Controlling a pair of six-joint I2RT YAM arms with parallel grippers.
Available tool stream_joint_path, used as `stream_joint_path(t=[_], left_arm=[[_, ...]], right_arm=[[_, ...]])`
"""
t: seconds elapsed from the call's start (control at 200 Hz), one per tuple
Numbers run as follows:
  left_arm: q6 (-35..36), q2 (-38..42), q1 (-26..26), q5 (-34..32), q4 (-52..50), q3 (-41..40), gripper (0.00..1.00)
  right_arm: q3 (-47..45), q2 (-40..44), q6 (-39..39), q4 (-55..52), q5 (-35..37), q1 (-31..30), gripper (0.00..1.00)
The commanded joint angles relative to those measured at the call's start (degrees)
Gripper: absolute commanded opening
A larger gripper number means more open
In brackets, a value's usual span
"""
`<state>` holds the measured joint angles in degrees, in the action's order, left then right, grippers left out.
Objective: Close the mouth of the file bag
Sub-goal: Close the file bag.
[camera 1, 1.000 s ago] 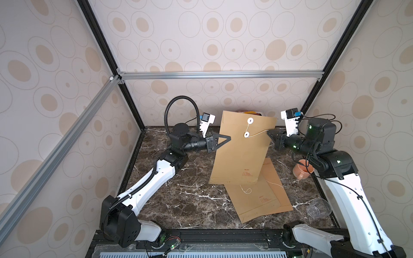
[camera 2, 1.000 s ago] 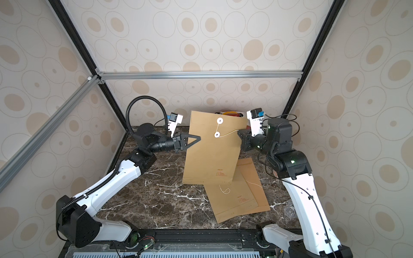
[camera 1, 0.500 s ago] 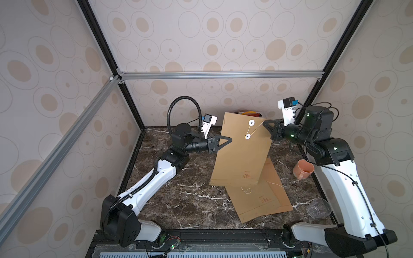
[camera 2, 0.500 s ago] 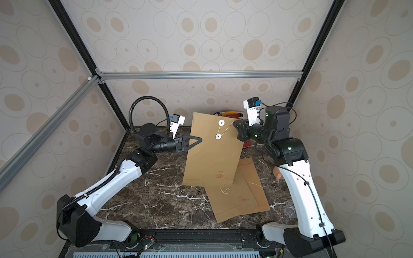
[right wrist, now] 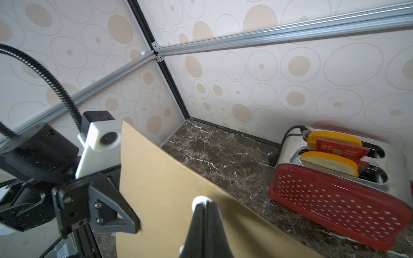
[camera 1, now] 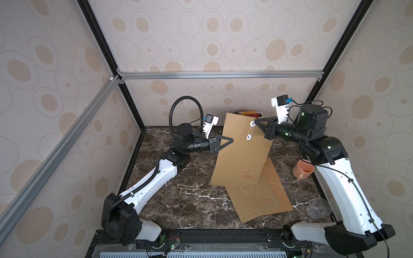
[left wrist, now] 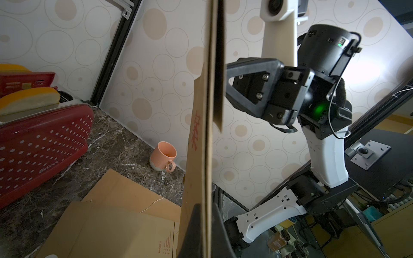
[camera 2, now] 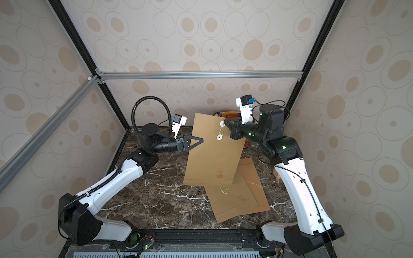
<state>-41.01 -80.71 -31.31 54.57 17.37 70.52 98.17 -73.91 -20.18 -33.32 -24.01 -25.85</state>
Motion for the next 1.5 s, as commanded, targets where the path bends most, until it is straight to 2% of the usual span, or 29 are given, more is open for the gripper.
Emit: stream_joint_path(t=[0.0, 0.336, 0.656, 0.917, 1.257, 1.387, 1.497], left_arm=[[0.69, -0.37, -0.69, 0.63, 1.00, 2.79, 0.00], [0.78, -0.02, -0.92, 0.59, 1.00, 2.73, 0.00], [0.76, -0.68, -0.92, 0.81, -0.08, 3.35, 0.00], [0.29, -0.24, -0.88, 0.62, 0.85, 2.95, 0.00], [-4.86, -0.47, -0.91, 1.06, 6.90, 1.93, 0.00], [-8.64, -0.77, -0.86, 1.33, 11.79, 1.21, 0.00], [-8.69, -0.68, -0.87, 1.42, 11.90, 1.20, 0.00]], right_arm=[[1.59, -1.60, 0.18, 2.18, 0.53, -2.72, 0.00], [1.69, -2.83, 2.01, 1.05, 1.51, -7.47, 0.00], [-4.65, -0.56, 0.47, 3.10, 2.42, -11.65, 0.00], [-11.63, 4.14, -0.42, 4.20, 6.34, -11.71, 0.00], [-21.33, 10.48, -2.70, 5.97, 11.78, -11.75, 0.00], [-23.31, 11.55, -2.84, 6.08, 12.79, -11.72, 0.00], [-23.99, 12.03, -2.49, 5.94, 13.89, -11.74, 0.00]])
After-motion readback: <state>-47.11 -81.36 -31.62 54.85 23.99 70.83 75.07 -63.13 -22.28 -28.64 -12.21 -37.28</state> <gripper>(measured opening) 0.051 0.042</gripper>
